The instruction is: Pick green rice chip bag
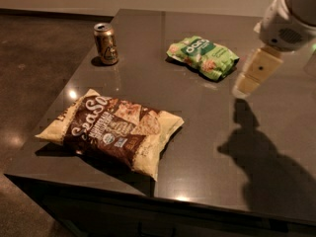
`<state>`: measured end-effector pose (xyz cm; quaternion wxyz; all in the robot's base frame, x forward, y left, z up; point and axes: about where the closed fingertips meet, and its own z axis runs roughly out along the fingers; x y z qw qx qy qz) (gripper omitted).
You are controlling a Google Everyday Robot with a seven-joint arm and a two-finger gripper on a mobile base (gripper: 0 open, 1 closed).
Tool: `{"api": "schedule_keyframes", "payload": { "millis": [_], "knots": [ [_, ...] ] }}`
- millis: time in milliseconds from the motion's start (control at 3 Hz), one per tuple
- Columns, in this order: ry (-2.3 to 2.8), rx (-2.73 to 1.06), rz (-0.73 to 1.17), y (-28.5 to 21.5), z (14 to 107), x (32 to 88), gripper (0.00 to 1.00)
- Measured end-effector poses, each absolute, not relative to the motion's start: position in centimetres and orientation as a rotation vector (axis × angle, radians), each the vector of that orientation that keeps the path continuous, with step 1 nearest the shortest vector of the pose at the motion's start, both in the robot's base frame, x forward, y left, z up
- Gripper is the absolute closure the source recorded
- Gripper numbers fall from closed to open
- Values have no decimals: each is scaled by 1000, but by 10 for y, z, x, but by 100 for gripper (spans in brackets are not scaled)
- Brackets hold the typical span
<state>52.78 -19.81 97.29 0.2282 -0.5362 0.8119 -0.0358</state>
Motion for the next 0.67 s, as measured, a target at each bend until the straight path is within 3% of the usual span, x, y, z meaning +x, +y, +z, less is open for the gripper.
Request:
{"api": "schedule_keyframes", "payload": {
  "millis": [667],
  "knots": [
    [2273,-1212,-102,-196,957,633,0]
  ]
}}
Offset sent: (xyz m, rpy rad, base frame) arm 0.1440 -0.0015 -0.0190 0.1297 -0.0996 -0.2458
